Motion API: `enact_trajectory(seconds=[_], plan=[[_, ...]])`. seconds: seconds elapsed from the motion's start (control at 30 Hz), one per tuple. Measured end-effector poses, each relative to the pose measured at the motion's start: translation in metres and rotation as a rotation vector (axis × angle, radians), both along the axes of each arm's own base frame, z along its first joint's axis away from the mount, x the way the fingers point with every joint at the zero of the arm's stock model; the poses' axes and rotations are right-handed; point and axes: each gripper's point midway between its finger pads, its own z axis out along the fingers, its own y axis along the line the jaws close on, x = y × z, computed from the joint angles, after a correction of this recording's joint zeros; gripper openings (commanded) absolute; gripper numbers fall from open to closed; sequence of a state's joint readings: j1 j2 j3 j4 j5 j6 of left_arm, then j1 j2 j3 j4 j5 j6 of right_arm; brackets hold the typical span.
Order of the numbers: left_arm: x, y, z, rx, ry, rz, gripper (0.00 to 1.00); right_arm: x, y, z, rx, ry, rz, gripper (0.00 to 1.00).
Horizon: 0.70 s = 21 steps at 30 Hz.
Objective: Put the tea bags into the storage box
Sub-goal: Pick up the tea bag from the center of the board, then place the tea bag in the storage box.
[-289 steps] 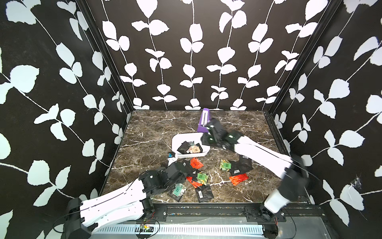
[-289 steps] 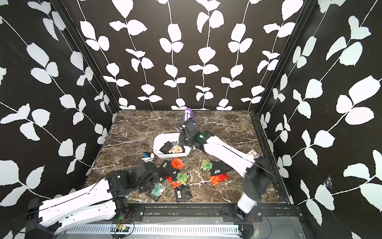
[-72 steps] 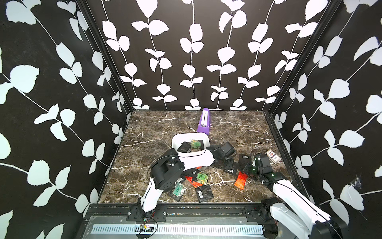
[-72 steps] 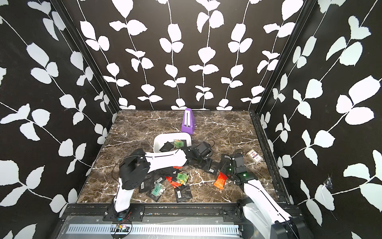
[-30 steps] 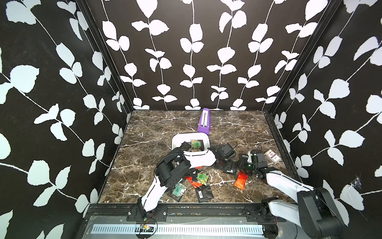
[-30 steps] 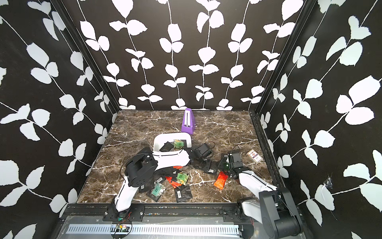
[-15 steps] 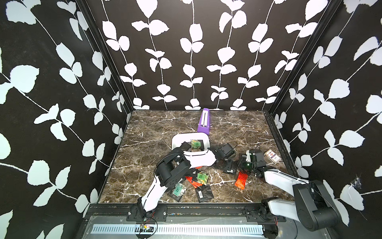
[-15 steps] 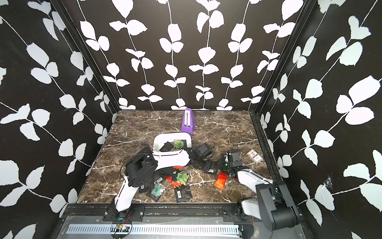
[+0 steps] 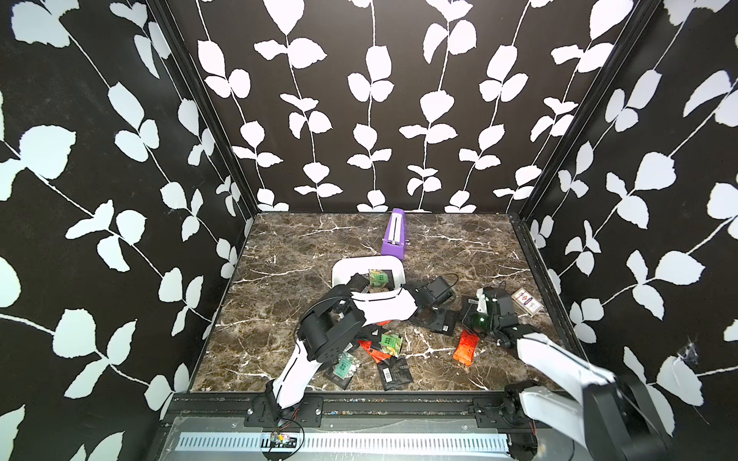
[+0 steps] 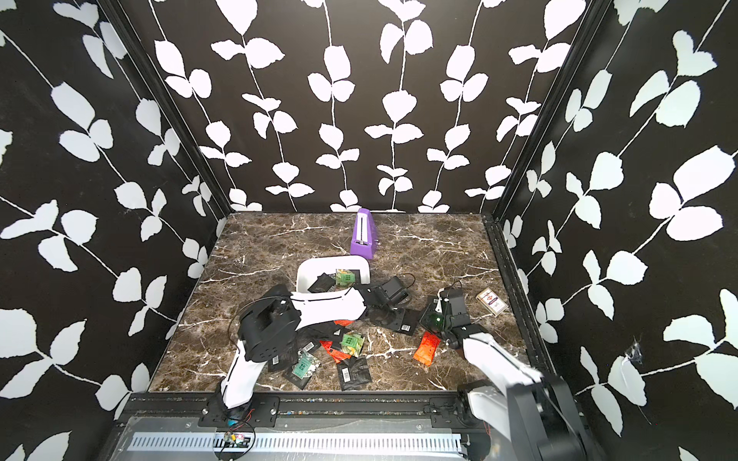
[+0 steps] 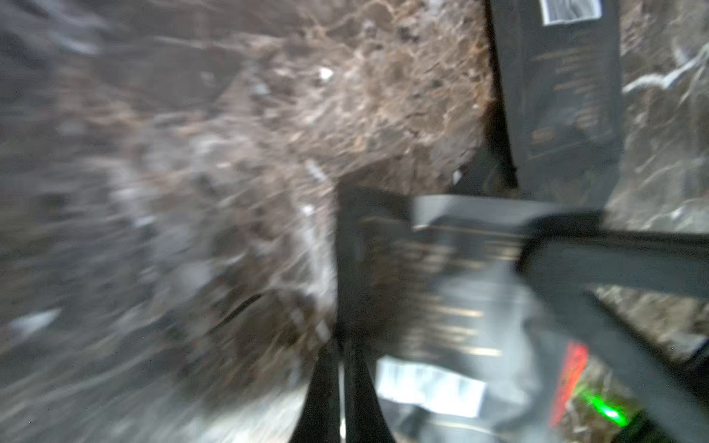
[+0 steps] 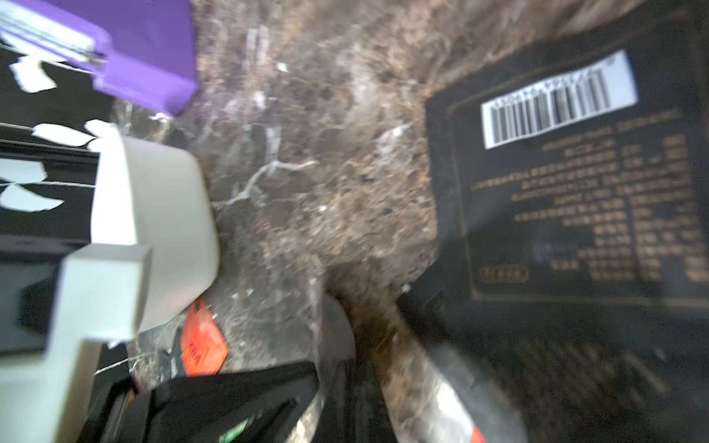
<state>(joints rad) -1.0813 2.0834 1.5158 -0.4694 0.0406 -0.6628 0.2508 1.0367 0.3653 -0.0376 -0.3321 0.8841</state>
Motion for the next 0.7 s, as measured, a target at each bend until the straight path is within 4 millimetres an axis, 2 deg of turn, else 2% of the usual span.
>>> enact_trajectory(seconds=[0.1,0.17,0.27,0.37,0.43,0.53,0.63,0.7], plan=[[0.008,0.016,0.038,0.005,-0.099,0.004,0.21,0.0,0.004,0.03,-0.001,-0.064,0.012,0.0],[0.011,0.033,0.077,-0.014,-0.187,0.018,0.24,0.004,0.01,0.058,0.003,-0.12,0.025,0.0],[0.013,0.064,0.132,-0.066,-0.312,0.063,0.25,0.011,0.023,0.093,0.007,-0.184,0.051,0.0],[0.009,0.103,0.165,-0.094,-0.396,0.121,0.27,0.02,0.043,0.117,-0.003,-0.215,0.09,0.0],[0.004,0.129,0.17,-0.087,-0.428,0.157,0.29,0.029,0.062,0.128,-0.014,-0.223,0.127,0.0],[-0.004,0.168,0.162,-0.049,-0.448,0.209,0.31,0.046,0.095,0.135,-0.035,-0.22,0.179,0.0],[-0.015,0.201,0.15,-0.011,-0.45,0.248,0.31,0.069,0.129,0.132,-0.056,-0.21,0.217,0.0],[-0.022,0.216,0.144,0.002,-0.442,0.265,0.31,0.084,0.151,0.125,-0.068,-0.201,0.239,0.0]])
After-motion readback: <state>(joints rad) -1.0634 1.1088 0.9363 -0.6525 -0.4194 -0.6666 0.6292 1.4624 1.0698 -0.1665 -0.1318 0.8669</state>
